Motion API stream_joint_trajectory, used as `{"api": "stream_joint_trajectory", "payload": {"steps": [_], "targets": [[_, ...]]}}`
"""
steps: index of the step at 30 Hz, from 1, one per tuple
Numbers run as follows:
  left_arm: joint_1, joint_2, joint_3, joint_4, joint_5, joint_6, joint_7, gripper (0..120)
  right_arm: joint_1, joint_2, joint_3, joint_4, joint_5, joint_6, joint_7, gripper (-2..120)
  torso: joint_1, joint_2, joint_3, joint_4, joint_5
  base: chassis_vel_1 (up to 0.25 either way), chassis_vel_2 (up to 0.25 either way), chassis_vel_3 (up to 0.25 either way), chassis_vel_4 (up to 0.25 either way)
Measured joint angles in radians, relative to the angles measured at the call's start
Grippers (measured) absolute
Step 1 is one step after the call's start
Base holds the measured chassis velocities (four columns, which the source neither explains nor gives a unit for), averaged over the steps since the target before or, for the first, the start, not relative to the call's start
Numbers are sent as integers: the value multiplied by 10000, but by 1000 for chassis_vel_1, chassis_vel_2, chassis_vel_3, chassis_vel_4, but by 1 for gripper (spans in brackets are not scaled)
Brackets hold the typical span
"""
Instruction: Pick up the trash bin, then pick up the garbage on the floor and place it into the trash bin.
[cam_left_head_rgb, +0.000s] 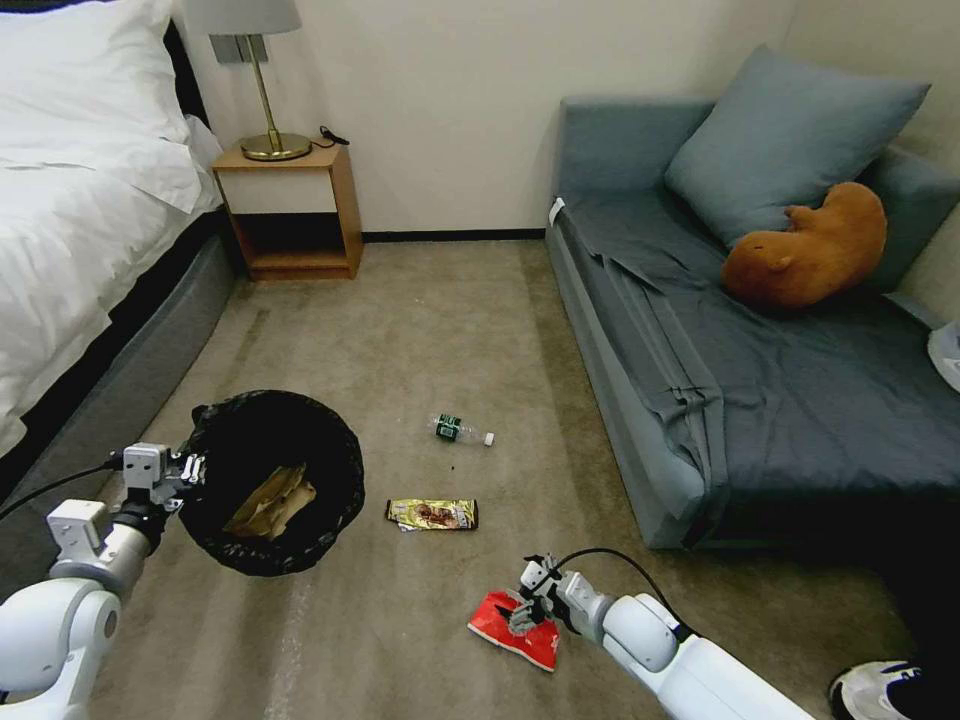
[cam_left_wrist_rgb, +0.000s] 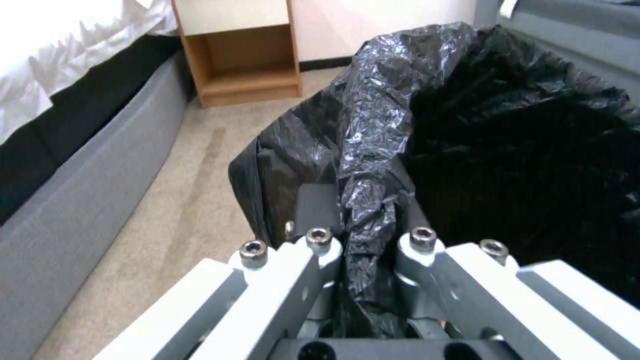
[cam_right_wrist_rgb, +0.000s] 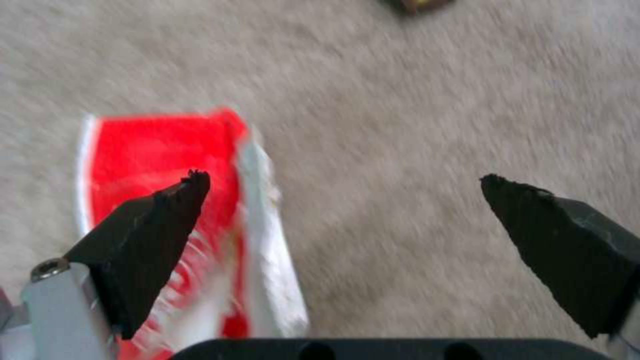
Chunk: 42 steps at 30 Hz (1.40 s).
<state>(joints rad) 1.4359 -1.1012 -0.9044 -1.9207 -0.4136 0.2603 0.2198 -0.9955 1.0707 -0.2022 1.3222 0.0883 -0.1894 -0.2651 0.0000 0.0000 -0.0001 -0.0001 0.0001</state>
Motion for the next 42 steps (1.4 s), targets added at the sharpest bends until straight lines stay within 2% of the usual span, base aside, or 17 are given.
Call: {"api": "stream_joint_trajectory", "payload": {"steps": [17,21,22,23,25,27,28,29,31,32,34,39,42], "targets": [[-27,-112,73,140,174,-38,-23,4,-230,271,472,-870,-445,239,-355,99,0,0,0,2,0,0,0,0,0],[-62,-60,68,166,171,-42,-6,4,-307,311,481,-856,-488,241,-497,85,0,1,1,0,-3,0,0,0,0],[-87,-46,68,168,168,-42,-6,4,-331,331,481,-830,-492,241,-561,76,0,0,1,0,-3,0,0,0,0],[-87,-46,68,168,168,-42,-6,4,-331,331,481,-830,-492,241,-561,76,0,0,1,0,-3,0,0,0,0],[-125,-34,78,169,163,-43,-6,4,-363,349,481,-773,-504,240,-647,68,0,1,1,0,-3,0,0,0,0],[-128,-33,79,169,163,-43,-6,4,-364,350,482,-771,-504,240,-650,68,0,0,1,0,-3,0,0,0,0],[-137,-32,86,169,161,-42,-6,4,-380,356,483,-752,-505,240,-684,59,0,0,1,0,-3,0,0,0,0],[-137,-32,86,169,161,-42,-6,4,-380,356,483,-752,-505,240,-684,59,0,0,1,0,-3,0,0,0,0],[-147,-30,91,170,156,-42,-5,4,-423,377,497,-731,-512,238,-761,46,0,0,1,0,-3,0,0,0,0],[-147,-30,91,170,156,-42,-5,4,-423,377,497,-731,-512,238,-761,46,0,0,1,0,-3,0,0,0,0],[-139,-28,87,187,154,-60,-2,4,-467,460,541,-787,-560,266,-818,33,0,1,1,0,-2,0,0,0,0],[-106,-18,50,193,150,-85,4,4,-474,540,618,-817,-583,325,-831,22,0,0,1,1,-2,0,0,0,0],[-82,-75,-5,190,146,-118,24,4,-376,620,760,-868,-569,377,-822,4,0,1,1,2,1,0,0,0,0]]}}
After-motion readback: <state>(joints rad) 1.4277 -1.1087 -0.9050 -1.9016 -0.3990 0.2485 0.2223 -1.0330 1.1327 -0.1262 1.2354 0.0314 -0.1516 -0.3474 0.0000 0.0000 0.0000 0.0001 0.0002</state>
